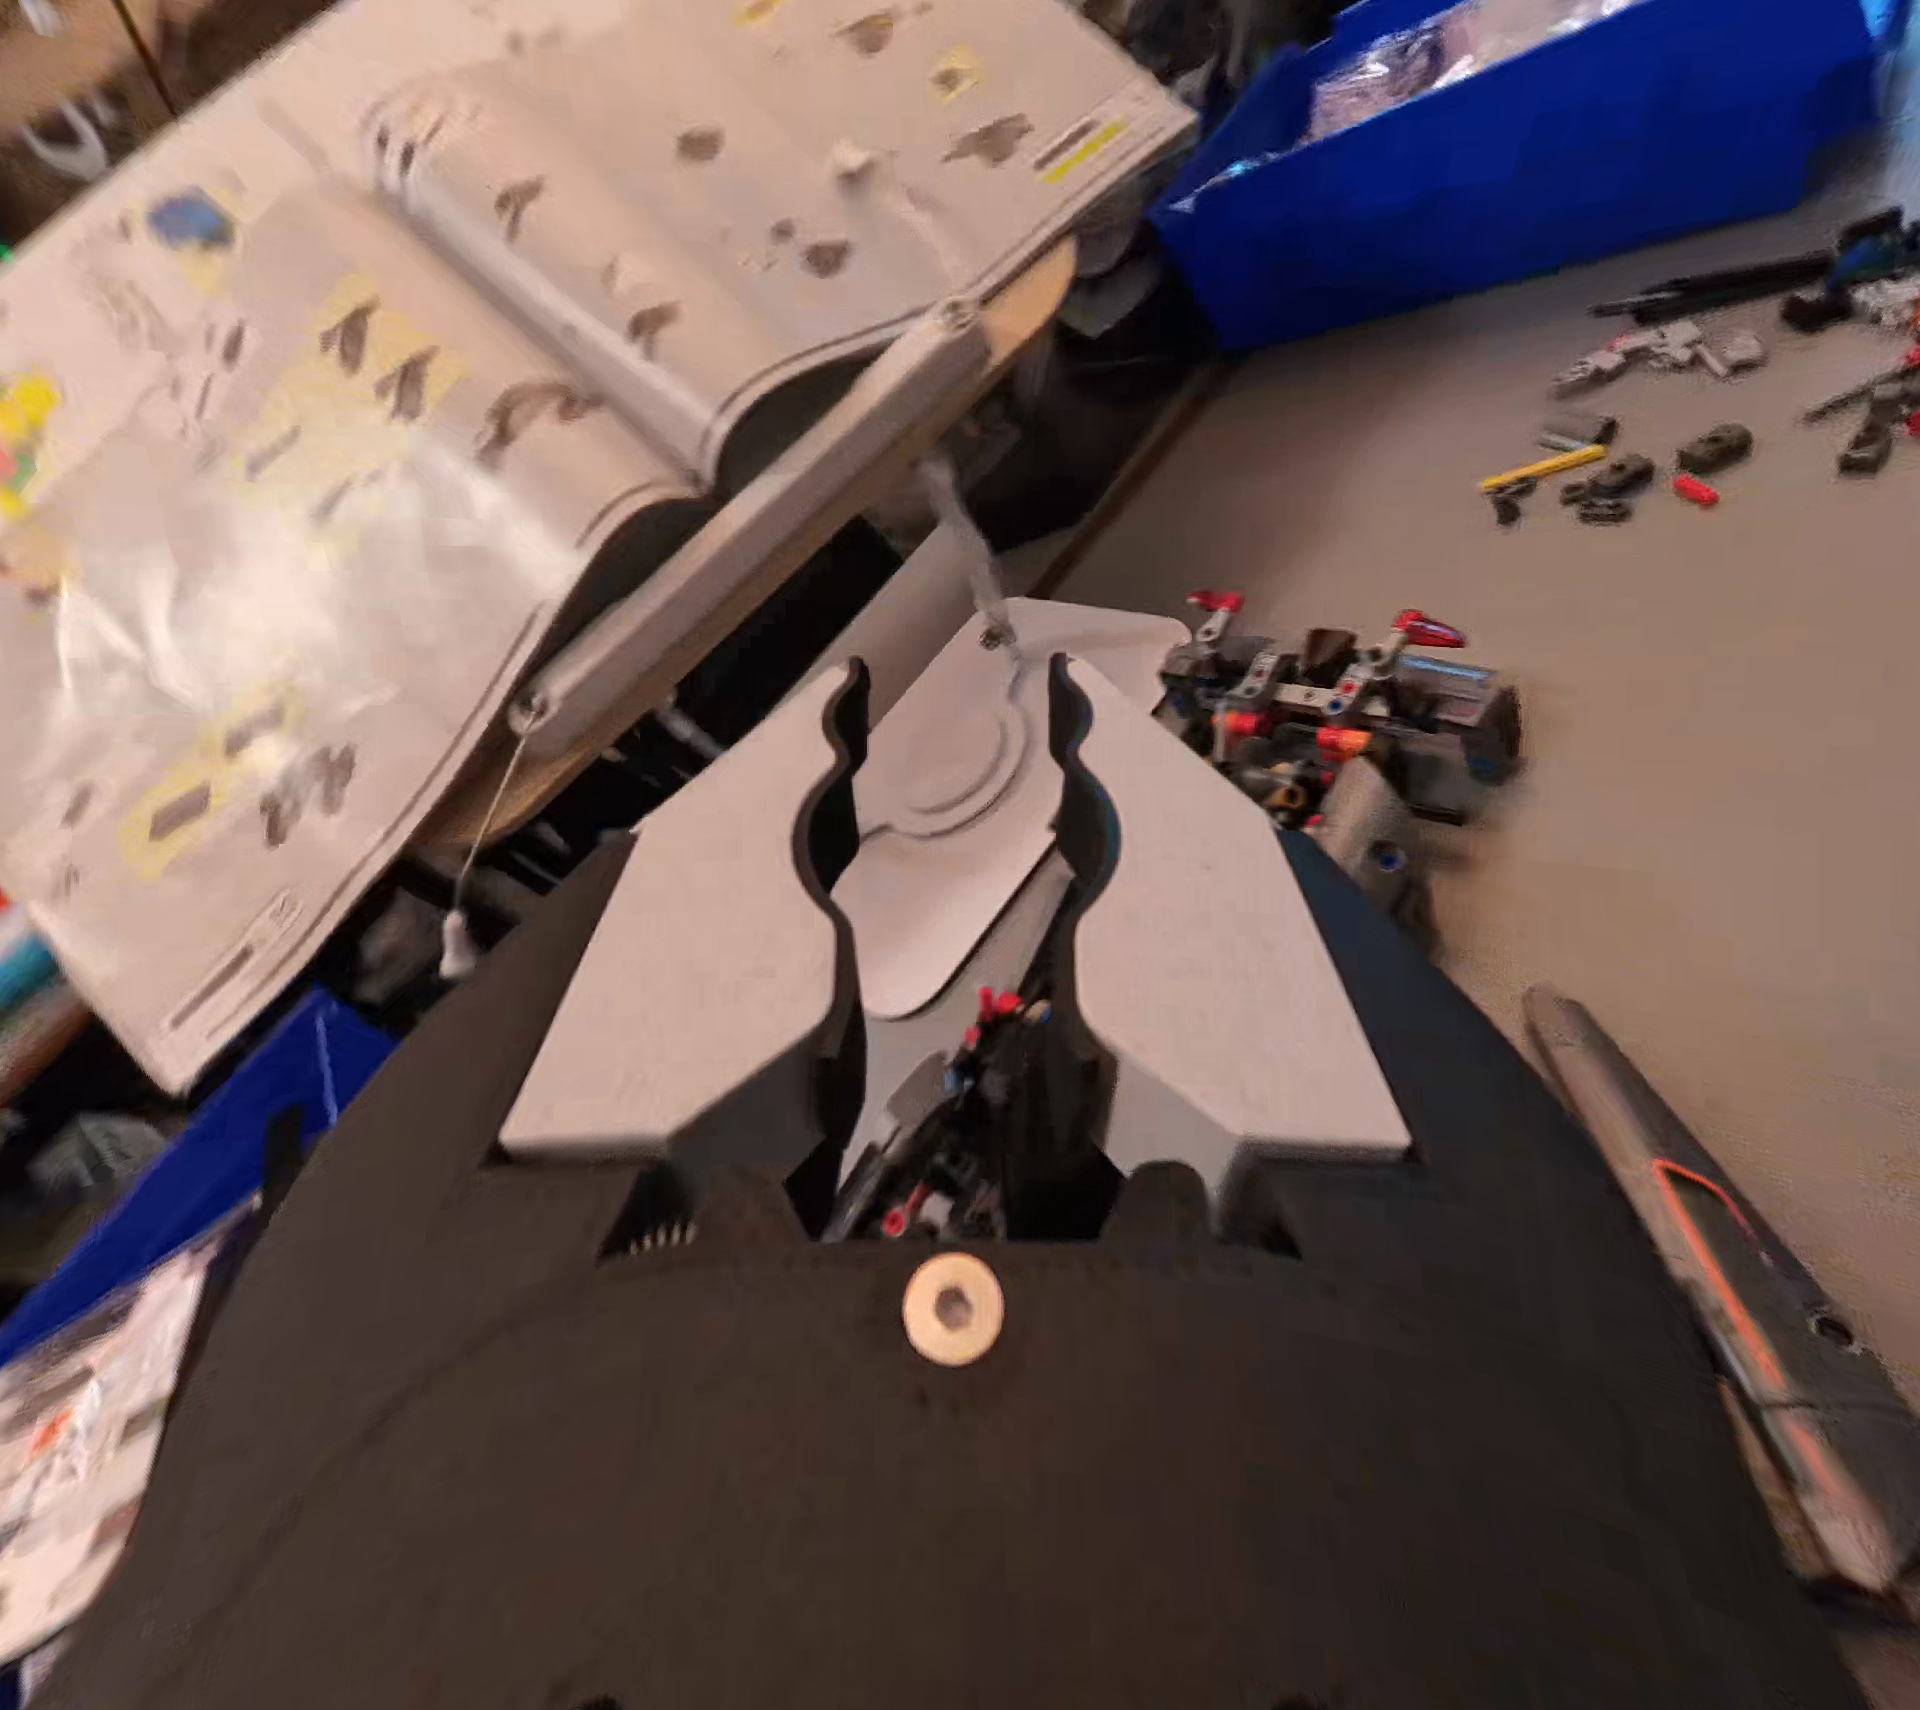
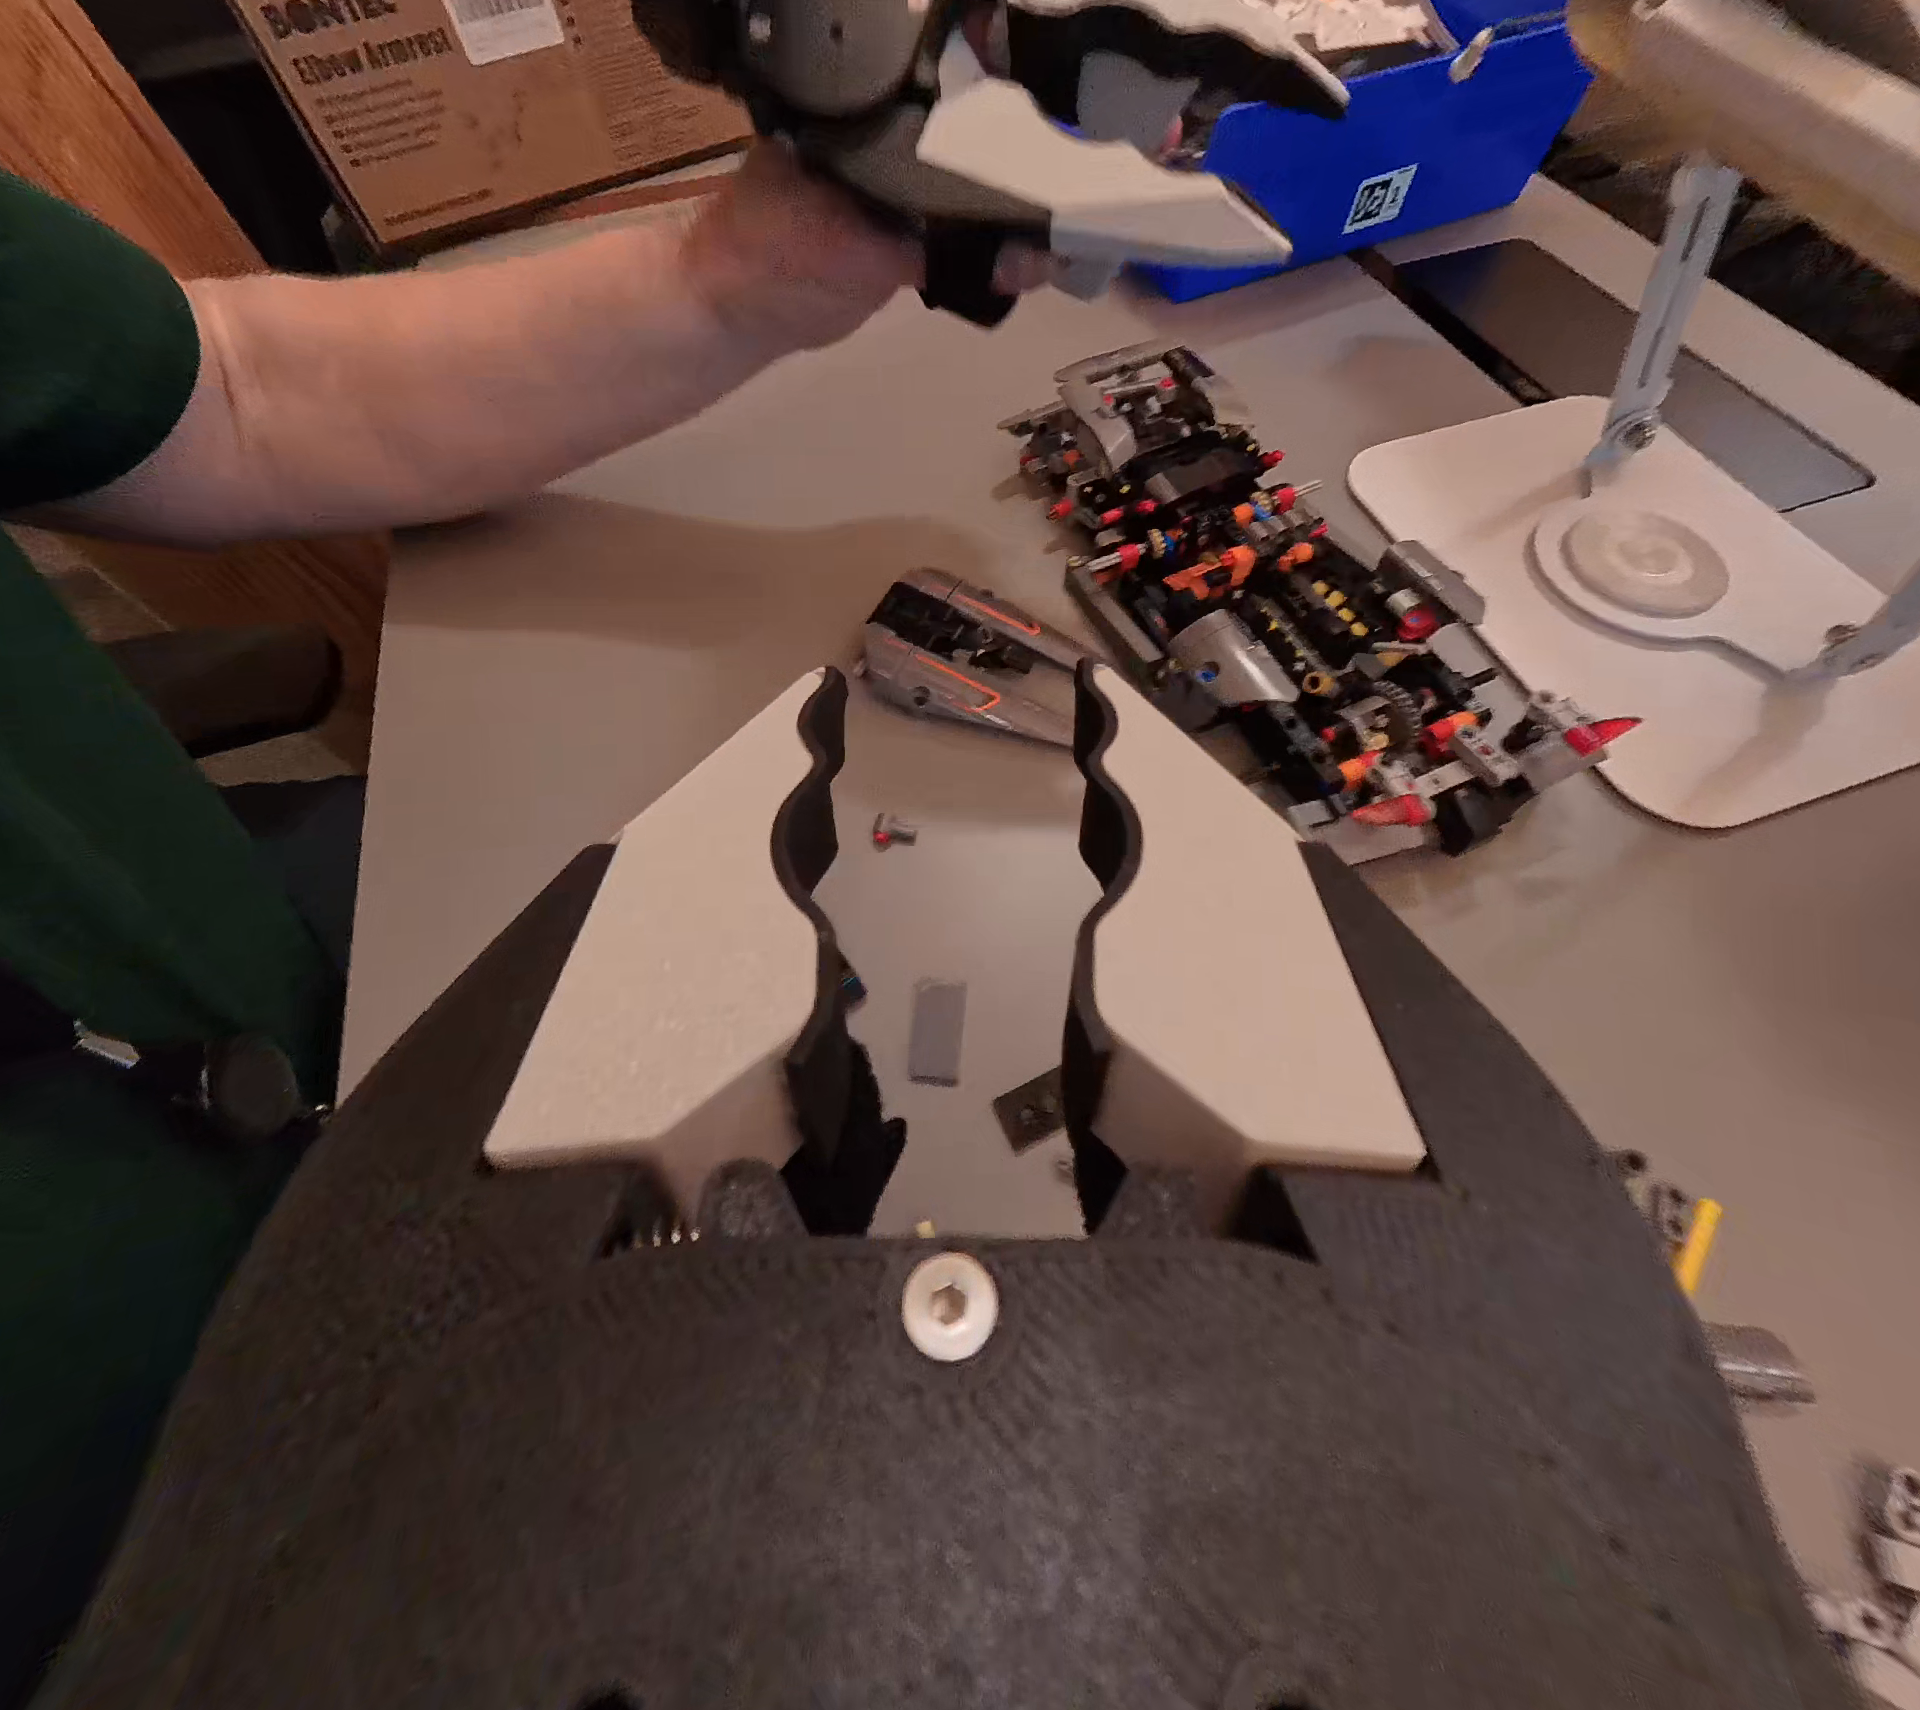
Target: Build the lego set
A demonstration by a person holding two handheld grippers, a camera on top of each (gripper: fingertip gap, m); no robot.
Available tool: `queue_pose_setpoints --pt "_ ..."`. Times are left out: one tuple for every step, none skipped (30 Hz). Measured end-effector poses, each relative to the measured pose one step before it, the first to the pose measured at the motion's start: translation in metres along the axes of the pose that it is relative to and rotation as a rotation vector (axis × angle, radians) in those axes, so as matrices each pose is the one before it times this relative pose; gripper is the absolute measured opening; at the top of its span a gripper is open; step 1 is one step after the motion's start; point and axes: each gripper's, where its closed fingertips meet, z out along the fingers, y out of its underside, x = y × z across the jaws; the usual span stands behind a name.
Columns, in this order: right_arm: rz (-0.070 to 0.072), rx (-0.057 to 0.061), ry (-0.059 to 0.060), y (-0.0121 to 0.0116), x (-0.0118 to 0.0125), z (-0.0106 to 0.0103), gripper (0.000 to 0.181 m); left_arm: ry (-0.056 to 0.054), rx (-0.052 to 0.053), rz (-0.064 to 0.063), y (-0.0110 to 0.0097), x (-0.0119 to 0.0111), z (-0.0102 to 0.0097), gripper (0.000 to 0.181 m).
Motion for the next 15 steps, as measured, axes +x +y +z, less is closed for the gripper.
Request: queue_pose_setpoints --pt "0.0070 -0.0047 -0.0012 0.00338 -0.00274 0.00166 0.043 0.0218 0.0180 0.0613 -0.00234 0.01987 0.00308 0.031" --pt "0.0066 -0.0042 0.0055 0.00291 -0.00159 0.00162 0.043 0.0313 -0.0161 0.0703 0.00229 0.01850 0.00385 0.032" --pt "0.0062 -0.0078 0.0017 0.00311 -0.00211 0.00157 0.043 -0.0090 -0.0151 0.0676 0.00206 0.01004 0.00325 0.032" --pt "0.0016 -0.0105 0.0002 0.00310 -0.00257 0.00157 0.043 -0.0032 0.0090 0.0423 -0.00183 0.00813 0.00168 0.030" --pt "-0.0052 -0.0087 0.0062 0.00272 -0.00194 0.00111 0.043 0.0318 0.0036 0.0110 -0.00222 0.00980 0.00053 0.031" --pt "-0.0086 -0.0062 0.0068 0.00225 -0.00187 0.00102 0.043 0.0130 0.0136 0.0027 -0.00308 0.00473 -0.00139 0.031" --pt "-0.0059 -0.0045 0.0003 0.00210 -0.00227 0.00127 0.042 -0.0240 0.0263 -0.0078 -0.00293 -0.00196 -0.00204 0.026" --pt "-0.0002 -0.0024 -0.0020 0.00178 -0.00188 0.00158 0.042 -0.0127 0.0051 -0.0330 0.00068 -0.00189 -0.00025 0.026" --pt "0.0037 0.0016 0.0005 0.00097 -0.00085 0.00182 0.042 -0.0005 -0.0063 -0.0444 0.00157 -0.00051 0.00144 0.028" --pt "0.0069 0.0034 -0.0008 0.00041 -0.00063 0.00183 0.041 0.0179 0.0010 -0.0258 0.00014 0.00288 0.00206 0.030" --pt "0.0088 0.0034 -0.0033 0.00006 -0.00054 0.00181 0.041 0.0115 -0.0047 0.0041 0.00107 0.00310 0.00236 0.030" --pt "0.0065 0.0059 -0.0017 -0.00060 -0.00022 0.00169 0.041 -0.0044 -0.0143 0.0216 0.00273 0.00151 0.00222 0.030" --pt "0.0037 0.0078 -0.0001 -0.00123 -0.00011 0.00151 0.041 -0.0016 -0.0132 0.0247 0.00248 0.00203 0.00213 0.029" --pt "0.0039 0.0060 -0.0003 -0.00129 0.00002 0.00132 0.041 -0.0024 -0.0117 0.0119 0.00187 0.00071 0.00198 0.029" --pt "0.0026 0.0032 0.0013 -0.00122 0.00036 0.00112 0.041 0.0037 -0.0097 -0.0061 0.00121 0.00023 0.00179 0.029"
